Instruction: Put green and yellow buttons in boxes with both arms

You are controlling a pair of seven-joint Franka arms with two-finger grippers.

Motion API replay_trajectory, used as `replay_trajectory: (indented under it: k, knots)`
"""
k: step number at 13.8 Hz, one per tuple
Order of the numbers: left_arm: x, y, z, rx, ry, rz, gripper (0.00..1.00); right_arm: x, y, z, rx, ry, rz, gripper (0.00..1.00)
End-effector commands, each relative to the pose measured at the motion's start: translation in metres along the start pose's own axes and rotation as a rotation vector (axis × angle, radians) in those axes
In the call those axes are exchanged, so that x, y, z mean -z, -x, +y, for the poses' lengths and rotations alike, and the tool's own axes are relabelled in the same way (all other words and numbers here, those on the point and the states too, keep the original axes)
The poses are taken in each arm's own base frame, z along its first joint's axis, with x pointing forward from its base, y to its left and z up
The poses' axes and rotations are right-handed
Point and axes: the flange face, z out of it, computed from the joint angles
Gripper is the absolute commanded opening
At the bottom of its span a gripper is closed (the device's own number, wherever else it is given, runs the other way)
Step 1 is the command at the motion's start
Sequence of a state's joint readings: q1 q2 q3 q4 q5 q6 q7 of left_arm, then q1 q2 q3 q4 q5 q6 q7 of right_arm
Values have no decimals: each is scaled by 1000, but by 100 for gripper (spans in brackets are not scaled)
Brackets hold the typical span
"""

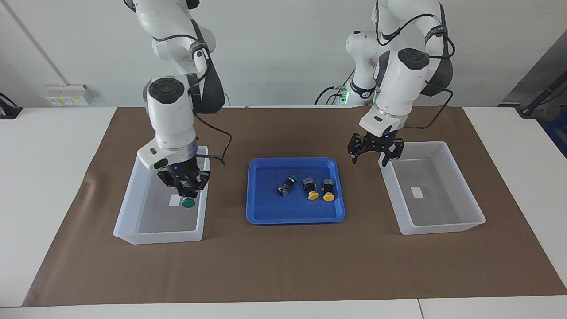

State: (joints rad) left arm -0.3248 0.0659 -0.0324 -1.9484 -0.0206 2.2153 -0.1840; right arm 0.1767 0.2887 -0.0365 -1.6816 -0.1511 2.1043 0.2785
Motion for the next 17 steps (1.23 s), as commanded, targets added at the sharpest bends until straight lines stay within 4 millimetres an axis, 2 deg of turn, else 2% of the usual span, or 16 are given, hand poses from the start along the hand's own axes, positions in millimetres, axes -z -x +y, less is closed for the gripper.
replay_trajectory:
  k: [1,2,4,7,9,10,11,12,13,15,17]
  knots:
    - [-18,8,15,3,3,43,100,-20,-3,44,46,4,1,0]
    - [-26,12,17,7,6,50,100,-34,-4,58,30,-41,0,0]
    - [-41,17,26,45,10,47,100,-73,4,67,0,-95,0,0]
    - [-80,18,42,86,17,40,90,-117,10,65,-3,-98,23,0]
    - [-102,19,49,96,18,32,82,-142,11,75,19,-96,40,0]
    - [-108,20,48,107,16,27,78,-150,11,72,24,-97,39,7]
    - [-114,22,51,112,15,18,74,-153,11,72,25,-98,44,38]
    - [-117,25,59,109,16,11,70,-153,11,72,25,-98,41,82]
    - [-124,28,60,126,12,-1,66,-149,10,73,23,-97,42,100]
    - [-136,38,71,131,7,-24,63,-126,9,68,31,-99,43,100]
    - [-141,48,77,126,3,-40,63,-87,8,67,35,-101,23,100]
